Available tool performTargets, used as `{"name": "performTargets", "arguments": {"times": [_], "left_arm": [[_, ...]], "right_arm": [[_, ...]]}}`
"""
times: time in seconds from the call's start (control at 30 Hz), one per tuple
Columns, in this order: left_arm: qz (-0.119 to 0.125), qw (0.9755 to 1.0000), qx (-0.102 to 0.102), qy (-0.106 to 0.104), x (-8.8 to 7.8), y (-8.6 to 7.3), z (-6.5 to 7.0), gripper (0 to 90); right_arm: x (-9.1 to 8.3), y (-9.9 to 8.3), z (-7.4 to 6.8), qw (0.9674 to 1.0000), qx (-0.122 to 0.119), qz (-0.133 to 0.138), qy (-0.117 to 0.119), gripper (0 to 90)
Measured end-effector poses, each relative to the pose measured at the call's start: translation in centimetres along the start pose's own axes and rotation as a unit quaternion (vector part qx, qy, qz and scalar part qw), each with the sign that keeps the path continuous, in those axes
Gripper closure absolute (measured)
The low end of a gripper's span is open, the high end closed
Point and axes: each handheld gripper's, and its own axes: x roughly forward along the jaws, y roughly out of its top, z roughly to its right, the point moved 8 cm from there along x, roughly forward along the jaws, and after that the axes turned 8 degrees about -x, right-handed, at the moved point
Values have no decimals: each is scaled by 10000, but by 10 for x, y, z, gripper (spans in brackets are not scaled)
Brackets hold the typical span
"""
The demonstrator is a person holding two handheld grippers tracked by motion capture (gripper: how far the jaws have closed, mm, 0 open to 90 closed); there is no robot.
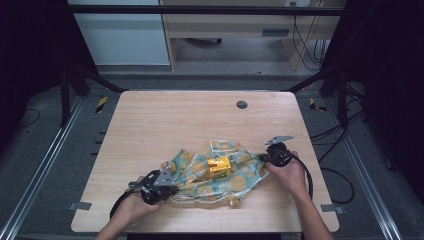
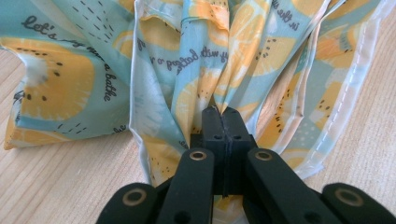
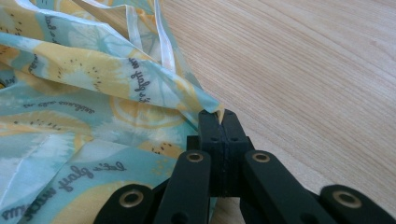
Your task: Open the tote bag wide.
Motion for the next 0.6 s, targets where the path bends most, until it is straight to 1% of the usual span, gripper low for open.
{"name": "performTargets", "arguments": {"times": [0.2,0.4,0.6], "left_arm": [[-24,10000,28,-40,-2,-2,1,900],[-28,10000,7,-37,-2,-2,2,900],[12,10000,-3,-36,-2,-2,2,900]], "right_arm": [[-1,-1,1,10000,14,53,29,900],[-2,-3,1,10000,15,84,9,900],[-2,-3,1,10000,28,80,26,900]]}}
